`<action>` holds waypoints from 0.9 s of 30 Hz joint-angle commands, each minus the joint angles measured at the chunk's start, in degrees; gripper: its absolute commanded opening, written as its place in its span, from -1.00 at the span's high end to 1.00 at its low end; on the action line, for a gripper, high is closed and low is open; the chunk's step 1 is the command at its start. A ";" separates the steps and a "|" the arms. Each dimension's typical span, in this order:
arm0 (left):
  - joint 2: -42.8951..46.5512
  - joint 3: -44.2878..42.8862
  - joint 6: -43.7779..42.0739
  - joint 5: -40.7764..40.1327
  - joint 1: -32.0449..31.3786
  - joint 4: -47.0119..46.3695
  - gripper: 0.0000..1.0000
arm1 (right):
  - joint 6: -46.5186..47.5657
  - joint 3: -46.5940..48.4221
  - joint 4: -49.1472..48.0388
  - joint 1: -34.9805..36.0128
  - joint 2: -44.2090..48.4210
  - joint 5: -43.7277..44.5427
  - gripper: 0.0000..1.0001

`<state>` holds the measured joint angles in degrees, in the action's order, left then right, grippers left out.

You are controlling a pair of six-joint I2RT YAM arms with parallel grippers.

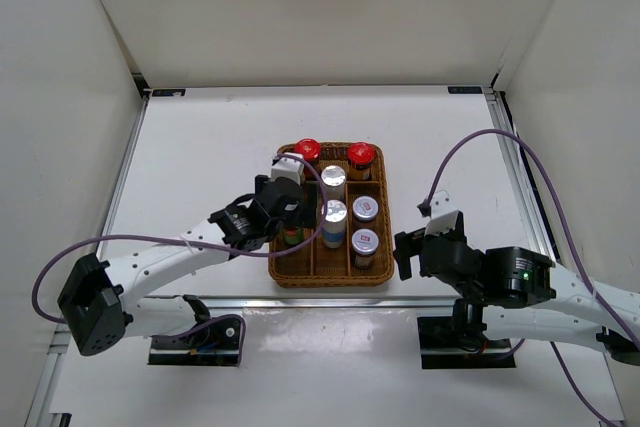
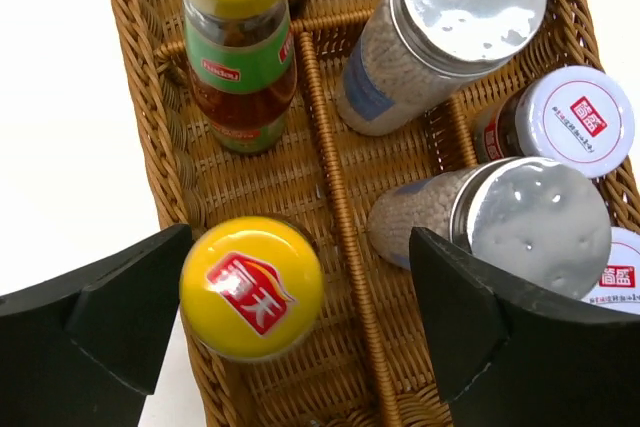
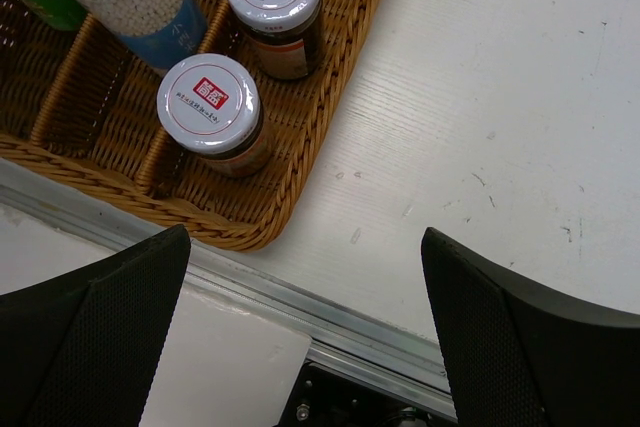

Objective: Organize the condiment bottles

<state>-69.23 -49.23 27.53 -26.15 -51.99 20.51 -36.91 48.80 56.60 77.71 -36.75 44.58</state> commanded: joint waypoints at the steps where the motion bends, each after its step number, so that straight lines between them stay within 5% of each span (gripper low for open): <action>1: 2.25 -2.78 0.51 -1.53 -0.57 0.22 -1.00 | 0.87 -0.81 -2.11 0.33 -0.16 -0.10 -0.98; 11: 15.16 -15.97 -8.88 -7.50 -0.57 14.88 -1.00 | 0.87 -0.81 -2.11 0.33 -0.69 -0.10 -0.98; 15: 23.15 -18.00 -16.87 -17.04 -0.57 23.04 -1.00 | 0.87 -0.81 -2.11 0.33 -0.69 -0.10 -0.98; 19: 29.84 -16.08 -15.68 -30.08 -0.57 31.84 -1.00 | 0.87 -0.81 -2.11 0.33 -1.22 -0.10 -0.98; 27: 52.43 1.14 -24.70 -32.81 -0.57 14.93 -1.00 | 0.87 -0.81 -2.11 0.33 -1.22 -0.10 -0.98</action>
<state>-20.71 -50.19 8.10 -55.09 -52.36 42.83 -36.60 48.80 56.38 77.71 -37.87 44.12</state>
